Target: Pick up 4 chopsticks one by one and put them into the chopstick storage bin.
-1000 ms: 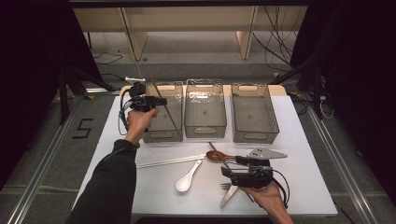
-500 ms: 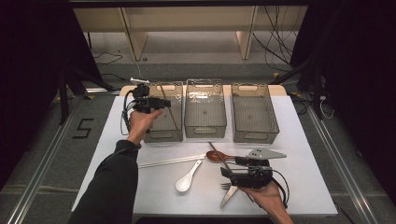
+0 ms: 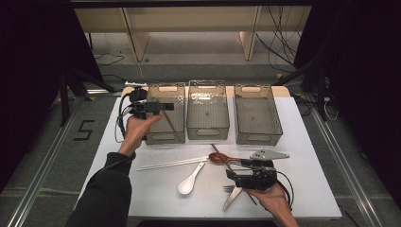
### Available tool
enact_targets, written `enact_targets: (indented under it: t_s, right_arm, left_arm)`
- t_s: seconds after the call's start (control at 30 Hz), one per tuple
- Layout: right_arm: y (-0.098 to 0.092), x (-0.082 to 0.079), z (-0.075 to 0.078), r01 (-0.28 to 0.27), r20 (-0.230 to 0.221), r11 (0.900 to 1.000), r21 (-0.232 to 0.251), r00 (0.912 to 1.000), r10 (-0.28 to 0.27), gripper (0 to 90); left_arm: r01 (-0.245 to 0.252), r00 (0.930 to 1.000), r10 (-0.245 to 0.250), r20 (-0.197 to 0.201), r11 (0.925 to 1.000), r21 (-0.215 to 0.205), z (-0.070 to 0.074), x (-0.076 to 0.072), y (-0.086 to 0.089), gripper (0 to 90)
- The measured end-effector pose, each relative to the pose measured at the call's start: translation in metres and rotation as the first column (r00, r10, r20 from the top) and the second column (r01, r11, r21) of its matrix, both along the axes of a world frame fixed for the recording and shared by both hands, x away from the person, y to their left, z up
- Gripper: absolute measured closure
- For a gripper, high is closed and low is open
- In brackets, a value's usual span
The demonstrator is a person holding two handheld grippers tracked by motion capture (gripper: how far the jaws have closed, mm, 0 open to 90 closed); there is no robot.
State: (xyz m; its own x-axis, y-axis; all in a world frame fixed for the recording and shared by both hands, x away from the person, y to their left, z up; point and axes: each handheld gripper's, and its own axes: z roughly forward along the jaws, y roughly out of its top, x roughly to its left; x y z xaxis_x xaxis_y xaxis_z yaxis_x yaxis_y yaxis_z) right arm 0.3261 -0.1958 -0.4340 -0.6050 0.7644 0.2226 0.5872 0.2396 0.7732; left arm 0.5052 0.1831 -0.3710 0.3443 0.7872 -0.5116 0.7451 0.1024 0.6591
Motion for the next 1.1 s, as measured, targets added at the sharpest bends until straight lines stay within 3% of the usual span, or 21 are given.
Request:
enact_targets:
  t_s: [0.13, 0.37, 0.53, 0.73, 0.8, 0.87, 1.1]
  right_arm:
    - [-0.001, 0.002, -0.001, 0.012, -0.02, 1.0, -0.029, 0.9997, -0.012, 29.2]
    - [-0.003, 0.005, -0.011, 0.023, -0.077, 0.994, -0.104, 0.9965, -0.031, 36.5]
    - [-0.004, 0.008, -0.017, 0.024, -0.113, 0.988, -0.151, 0.9928, -0.041, 47.1]
    - [-0.002, 0.009, -0.022, 0.016, -0.133, 0.985, -0.173, 0.9903, -0.039, 54.0]
    - [-0.001, 0.009, -0.024, 0.006, -0.138, 0.983, -0.181, 0.99, -0.031, 56.8]
    - [0.0, 0.009, -0.024, 0.002, -0.141, 0.982, -0.186, 0.9896, -0.029, 57.6]
    - [0.004, 0.011, -0.03, -0.009, -0.165, 0.974, -0.224, 0.9859, -0.029, 66.0]
  left_arm:
    - [0.045, 0.9972, -0.047, 0.058, 0.9985, 0.031, 0.008, -0.023, -0.001, 17.9]
    - [0.116, 0.9799, -0.125, 0.156, 0.9912, 0.063, 0.014, -0.067, -0.002, 16.1]
    - [0.131, 0.9747, -0.14, 0.174, 0.9894, 0.063, 0.009, -0.09, 0.0, 16.1]
    - [0.123, 0.9752, -0.128, 0.181, 0.9917, 0.037, -0.002, -0.109, 0.004, 16.1]
    - [0.121, 0.976, -0.123, 0.179, 0.9924, 0.021, -0.006, -0.113, 0.007, 16.2]
    - [0.122, 0.975, -0.127, 0.183, 0.9918, 0.038, -0.009, -0.118, 0.008, 16.2]
    - [0.127, 0.9764, -0.129, 0.174, 0.9917, 0.023, -0.021, -0.13, 0.009, 16.2]
